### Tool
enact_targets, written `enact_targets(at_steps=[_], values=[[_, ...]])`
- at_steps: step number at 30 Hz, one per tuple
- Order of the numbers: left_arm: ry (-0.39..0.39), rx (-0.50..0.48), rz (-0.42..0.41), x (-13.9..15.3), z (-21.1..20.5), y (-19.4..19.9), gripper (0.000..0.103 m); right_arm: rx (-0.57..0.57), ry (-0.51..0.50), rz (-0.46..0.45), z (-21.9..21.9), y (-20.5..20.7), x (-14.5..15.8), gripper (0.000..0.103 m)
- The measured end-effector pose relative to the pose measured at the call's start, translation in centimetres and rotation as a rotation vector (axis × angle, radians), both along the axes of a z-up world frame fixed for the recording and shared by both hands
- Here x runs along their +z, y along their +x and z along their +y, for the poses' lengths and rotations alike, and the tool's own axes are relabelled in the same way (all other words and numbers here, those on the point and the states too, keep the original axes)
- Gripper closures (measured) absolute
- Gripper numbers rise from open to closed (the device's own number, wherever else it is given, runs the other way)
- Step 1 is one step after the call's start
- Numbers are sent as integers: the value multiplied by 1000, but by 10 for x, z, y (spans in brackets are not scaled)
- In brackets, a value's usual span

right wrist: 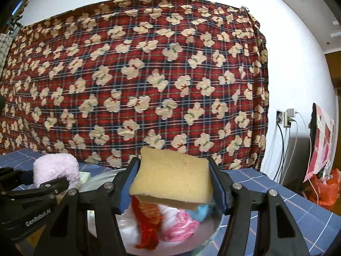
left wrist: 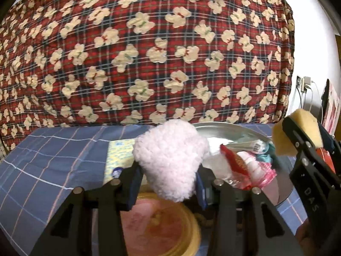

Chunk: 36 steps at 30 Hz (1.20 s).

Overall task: Organize soft objects
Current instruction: 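Lower the puff and sponge into the basin and open both grippers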

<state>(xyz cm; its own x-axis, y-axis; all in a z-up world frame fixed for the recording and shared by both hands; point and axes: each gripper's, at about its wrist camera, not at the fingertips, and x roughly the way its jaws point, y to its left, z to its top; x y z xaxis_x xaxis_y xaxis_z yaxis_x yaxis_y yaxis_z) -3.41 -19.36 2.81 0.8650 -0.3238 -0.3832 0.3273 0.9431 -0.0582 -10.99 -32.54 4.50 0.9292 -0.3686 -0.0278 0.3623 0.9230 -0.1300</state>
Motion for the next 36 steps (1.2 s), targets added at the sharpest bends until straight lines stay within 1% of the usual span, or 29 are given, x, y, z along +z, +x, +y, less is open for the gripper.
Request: enact_targets(at_steps=[6,19,28,33,36], values=[[0,-33,0,2,-21,2,60,-37,5,4,-19,2,1,39],[-7,-80,27,4,-57,14,60,-83,11,25,-50,14,2,39],[-10,-88,47,2,-79,24,60,-97,50,43,-70,29,5,39],[-5,-86,58,-1,-86,31,60,-114,48,47,-80,39,7,39],[-4,-81,72,-4,-91,37,60,-111,58,65,-86,48,6,39]])
